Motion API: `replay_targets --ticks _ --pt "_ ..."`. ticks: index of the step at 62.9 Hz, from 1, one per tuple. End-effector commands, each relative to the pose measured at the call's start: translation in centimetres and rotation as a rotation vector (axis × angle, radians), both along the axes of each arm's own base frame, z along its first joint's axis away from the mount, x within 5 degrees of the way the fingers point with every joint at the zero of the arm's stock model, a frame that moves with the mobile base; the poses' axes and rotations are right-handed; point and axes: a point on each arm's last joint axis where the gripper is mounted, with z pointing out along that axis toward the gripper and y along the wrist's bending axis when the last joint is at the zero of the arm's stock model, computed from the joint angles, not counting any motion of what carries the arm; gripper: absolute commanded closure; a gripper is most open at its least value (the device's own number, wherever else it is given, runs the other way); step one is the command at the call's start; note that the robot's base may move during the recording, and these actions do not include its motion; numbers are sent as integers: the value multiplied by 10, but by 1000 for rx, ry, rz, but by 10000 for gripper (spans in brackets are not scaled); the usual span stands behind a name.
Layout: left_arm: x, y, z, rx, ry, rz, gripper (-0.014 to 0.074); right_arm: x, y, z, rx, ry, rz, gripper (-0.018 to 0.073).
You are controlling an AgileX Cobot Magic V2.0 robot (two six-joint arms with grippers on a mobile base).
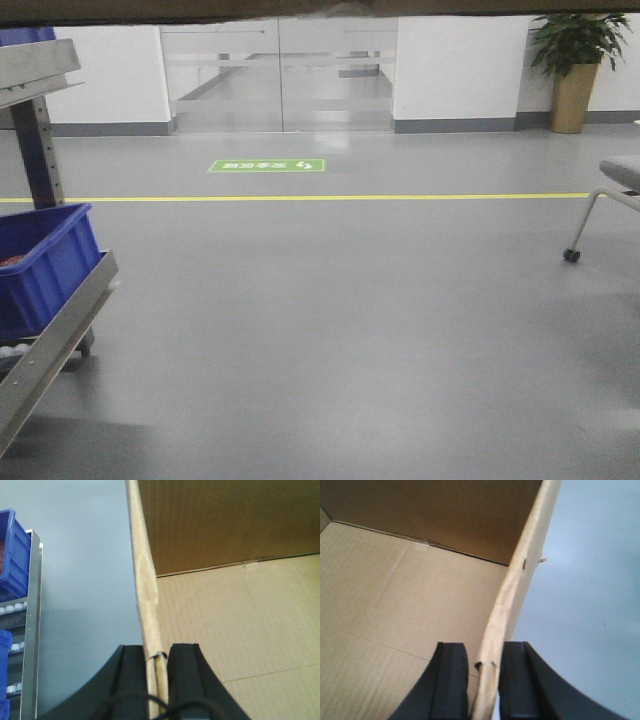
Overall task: Grab carton from right shelf to conveyor
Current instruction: 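Hold the carton with both grippers while driving toward the conveyor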
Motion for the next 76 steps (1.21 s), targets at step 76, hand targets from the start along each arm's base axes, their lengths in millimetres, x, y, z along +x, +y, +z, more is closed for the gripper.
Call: replay_targets --ticks 76 --pt "-1 -2 6 -14 -59 -20 612 -3 1 7 29 -49 26 627"
